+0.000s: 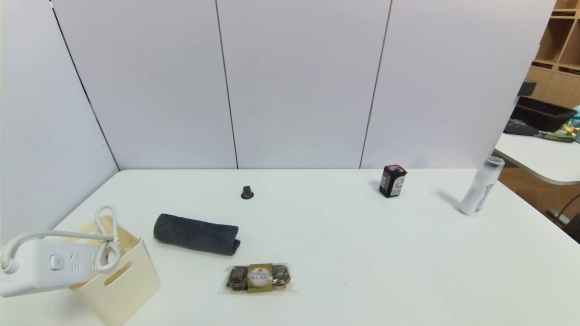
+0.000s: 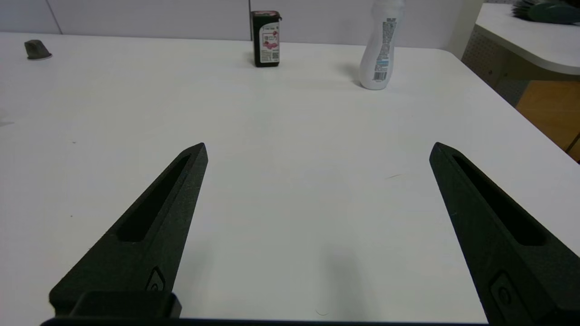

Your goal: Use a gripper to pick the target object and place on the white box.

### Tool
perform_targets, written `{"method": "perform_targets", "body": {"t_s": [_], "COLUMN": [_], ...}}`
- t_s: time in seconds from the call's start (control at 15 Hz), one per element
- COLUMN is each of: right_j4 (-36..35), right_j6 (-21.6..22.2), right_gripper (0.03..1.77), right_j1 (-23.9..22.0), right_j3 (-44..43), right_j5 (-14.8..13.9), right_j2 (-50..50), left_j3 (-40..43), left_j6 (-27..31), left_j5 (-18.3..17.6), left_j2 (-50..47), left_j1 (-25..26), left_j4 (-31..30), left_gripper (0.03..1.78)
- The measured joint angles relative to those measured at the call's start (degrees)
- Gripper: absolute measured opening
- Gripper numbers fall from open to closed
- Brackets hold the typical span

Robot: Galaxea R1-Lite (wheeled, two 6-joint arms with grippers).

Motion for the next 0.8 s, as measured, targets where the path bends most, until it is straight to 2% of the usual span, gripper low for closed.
{"method": "perform_targets", "body": {"t_s": [0.2, 0.53, 0.8], "right_j4": [0.0, 0.0, 0.0], "right_j6": [0.0, 0.0, 0.0], "right_gripper": [1.69, 1.69, 1.69], "right_j1": [0.0, 0.0, 0.0], "right_j3": [0.0, 0.0, 0.0], "right_j5": [0.0, 0.0, 0.0], "right_j2": [0.0, 0.0, 0.0], "left_j3": [3.6, 9.8, 12.7], "left_j6": [0.1, 0.4, 0.3], "left_j5": [0.0, 0.0, 0.0], "left_j2": [-3.6, -7.7, -9.0], "left_j1": [-1.7, -4.8, -5.4], "left_j4": [-1.9, -1.8, -1.8], "left_gripper": [1.69, 1.69, 1.69]}}
